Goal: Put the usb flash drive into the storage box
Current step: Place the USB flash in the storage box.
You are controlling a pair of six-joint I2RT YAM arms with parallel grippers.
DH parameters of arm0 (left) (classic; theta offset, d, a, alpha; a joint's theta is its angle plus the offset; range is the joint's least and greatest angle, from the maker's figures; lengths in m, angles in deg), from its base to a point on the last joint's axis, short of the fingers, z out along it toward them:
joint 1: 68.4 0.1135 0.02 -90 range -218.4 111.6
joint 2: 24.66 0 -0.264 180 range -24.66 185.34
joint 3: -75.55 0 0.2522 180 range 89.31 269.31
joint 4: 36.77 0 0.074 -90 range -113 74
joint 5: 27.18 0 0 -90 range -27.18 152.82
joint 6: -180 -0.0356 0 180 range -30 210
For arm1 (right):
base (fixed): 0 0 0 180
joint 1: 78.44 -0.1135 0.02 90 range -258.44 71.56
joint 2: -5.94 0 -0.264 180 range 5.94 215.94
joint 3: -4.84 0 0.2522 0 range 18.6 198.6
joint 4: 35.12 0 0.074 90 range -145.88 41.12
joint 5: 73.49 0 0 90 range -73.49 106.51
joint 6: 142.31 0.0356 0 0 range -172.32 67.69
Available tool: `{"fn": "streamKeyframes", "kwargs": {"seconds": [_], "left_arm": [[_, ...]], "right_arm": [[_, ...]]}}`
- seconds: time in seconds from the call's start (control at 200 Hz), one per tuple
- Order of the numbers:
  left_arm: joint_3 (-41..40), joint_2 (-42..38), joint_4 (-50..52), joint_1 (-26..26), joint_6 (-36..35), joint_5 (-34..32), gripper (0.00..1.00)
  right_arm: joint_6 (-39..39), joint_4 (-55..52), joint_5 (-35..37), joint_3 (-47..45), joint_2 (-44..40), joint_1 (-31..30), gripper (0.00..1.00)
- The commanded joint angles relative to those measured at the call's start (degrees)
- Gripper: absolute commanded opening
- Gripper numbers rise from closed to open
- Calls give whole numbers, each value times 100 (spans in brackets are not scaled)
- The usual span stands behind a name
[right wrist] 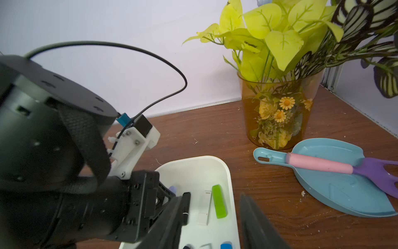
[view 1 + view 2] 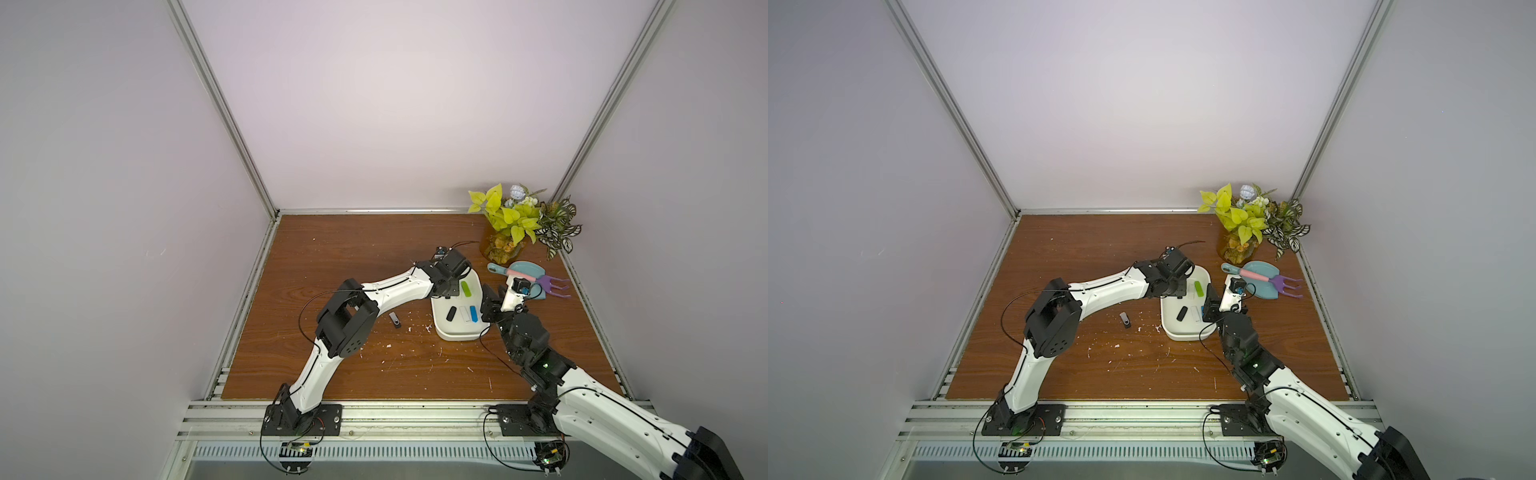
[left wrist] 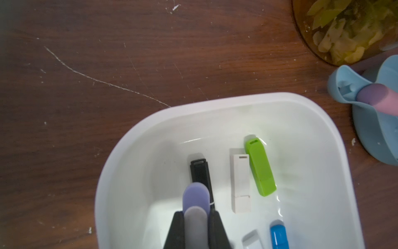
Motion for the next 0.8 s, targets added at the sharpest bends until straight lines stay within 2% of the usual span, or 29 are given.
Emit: {"fn": "streamKeyframes", "kwargs": {"seconds": [0.0,0.661,0.796], "left_arm": [[140,172,230,-54,138,-283,2],[580,687,539,-47,239,-614,6],[580,687,561,-54,231,-640,12]], "right_arm": [[66,94,8,30,-60,38,48],[97,111,-110,21,-47,53,49],[98,129,-149,33,-17,65,49]]}}
